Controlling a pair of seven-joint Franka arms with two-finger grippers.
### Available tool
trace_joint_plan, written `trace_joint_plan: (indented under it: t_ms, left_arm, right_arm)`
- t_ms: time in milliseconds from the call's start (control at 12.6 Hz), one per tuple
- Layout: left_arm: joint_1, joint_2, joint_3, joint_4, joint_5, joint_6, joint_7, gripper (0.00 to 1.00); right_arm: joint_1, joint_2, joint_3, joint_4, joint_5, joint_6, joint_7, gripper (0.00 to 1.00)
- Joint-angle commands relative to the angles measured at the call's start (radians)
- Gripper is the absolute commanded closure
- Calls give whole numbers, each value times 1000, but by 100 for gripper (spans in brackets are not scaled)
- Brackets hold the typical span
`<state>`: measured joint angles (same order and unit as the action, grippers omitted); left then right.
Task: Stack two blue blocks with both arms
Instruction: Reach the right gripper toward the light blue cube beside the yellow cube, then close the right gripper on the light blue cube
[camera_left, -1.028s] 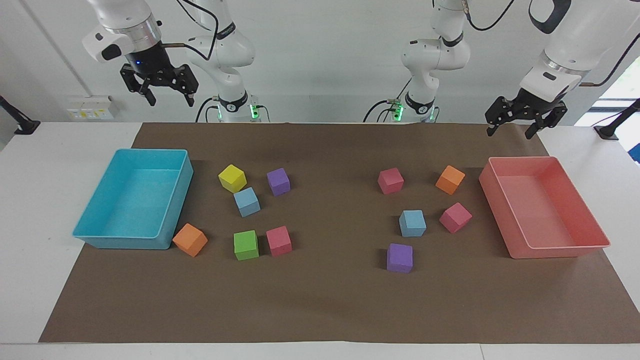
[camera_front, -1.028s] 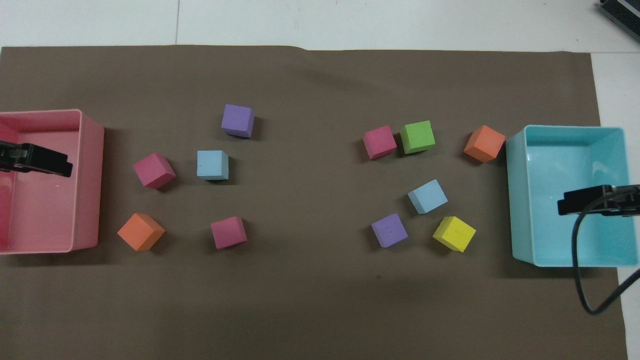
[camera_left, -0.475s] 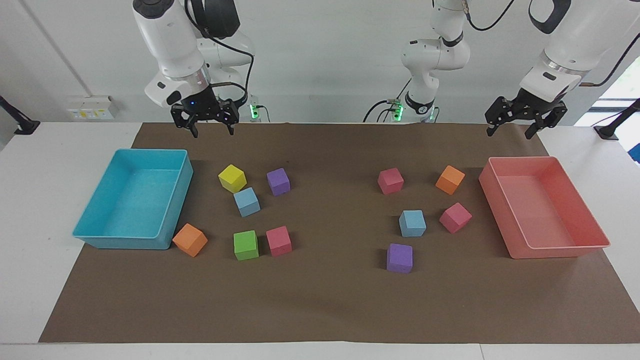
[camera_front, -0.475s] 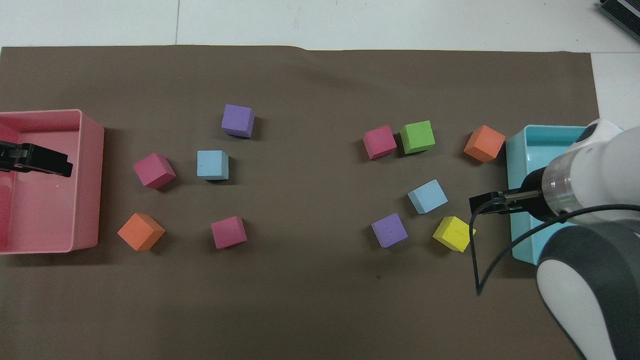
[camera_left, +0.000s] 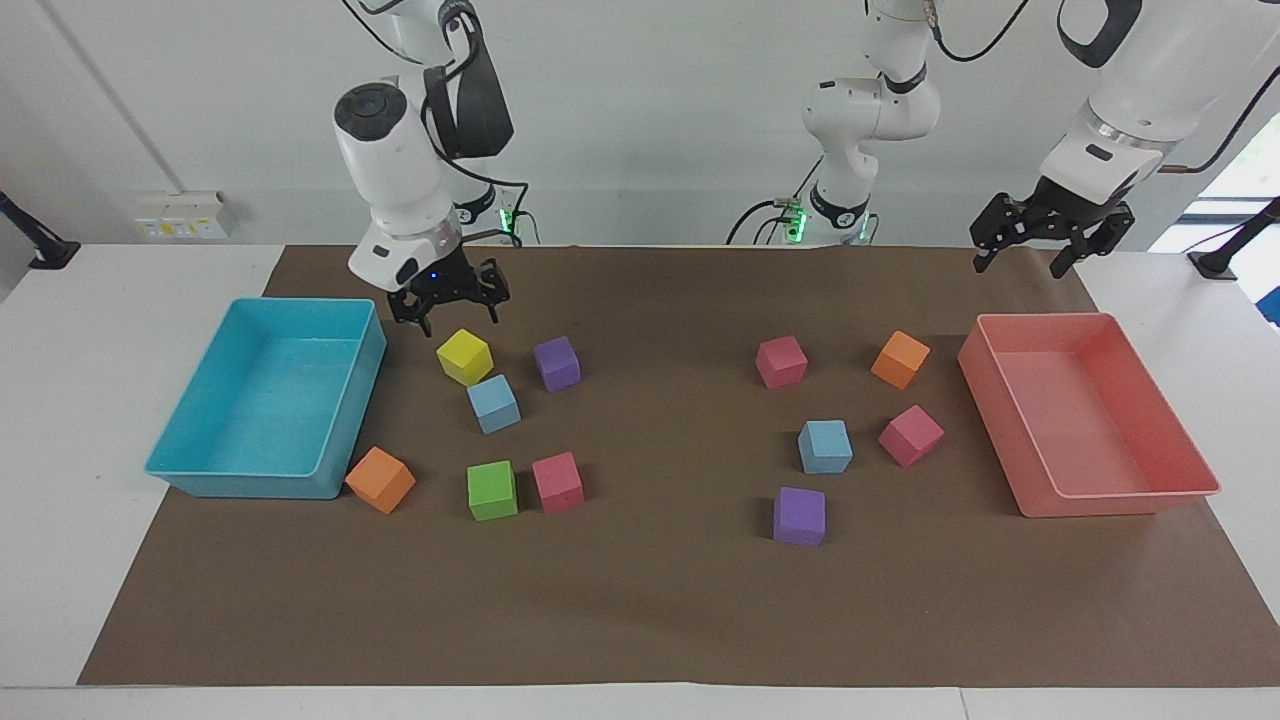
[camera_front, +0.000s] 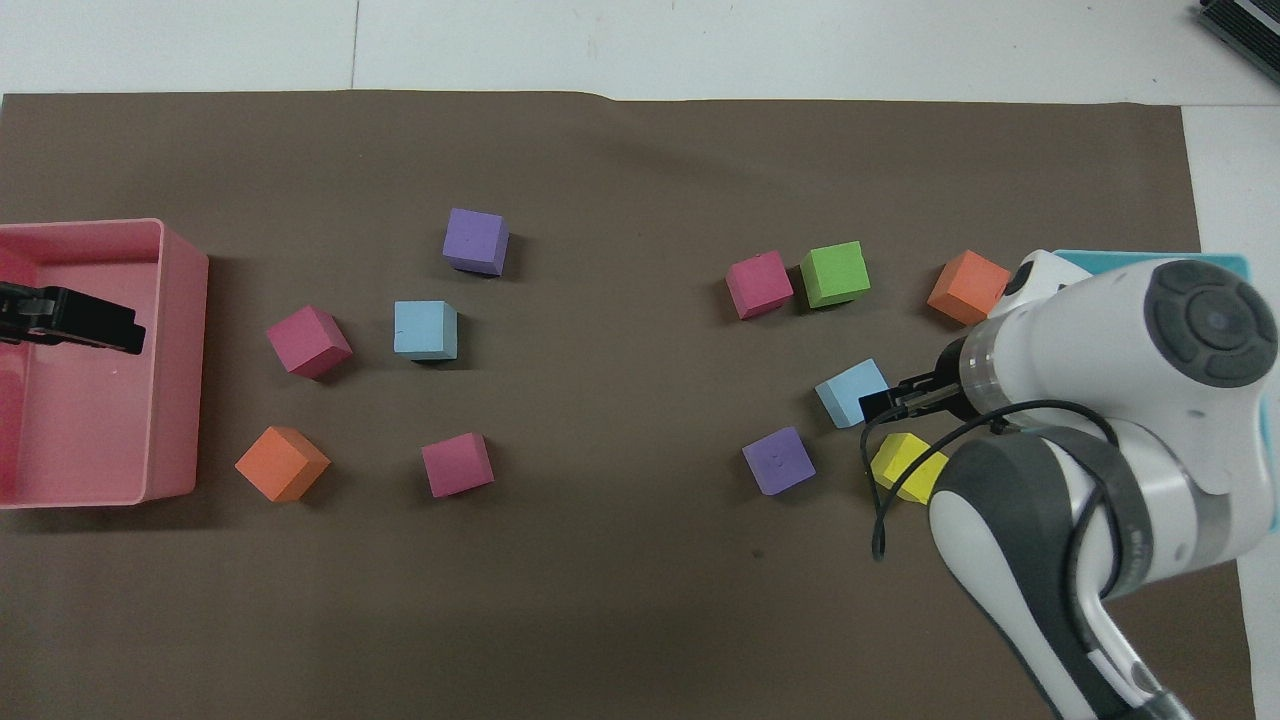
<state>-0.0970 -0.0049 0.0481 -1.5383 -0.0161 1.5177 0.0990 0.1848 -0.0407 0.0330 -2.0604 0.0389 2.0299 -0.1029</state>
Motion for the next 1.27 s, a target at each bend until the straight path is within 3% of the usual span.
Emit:
trace_joint_plan:
  t_ms: [0,316,791,1186]
  left_arm:
    - [14,-15,-8,-8,4,-10,5,0]
    - [13,-15,-8,-8,4,-13,5,0]
    - [14,-15,-8,-8,4,-13,5,0]
    - [14,-15,-8,-8,4,-13,5,0]
  right_arm:
    - [4,39,-4,-18,26,62,-160,0]
    - [-10,74,-4,-113,26,171,-204,0]
    - [-10,143,-4,-122,26,214,-193,0]
    - [-8,196,-4,-175,26,332,-167,0]
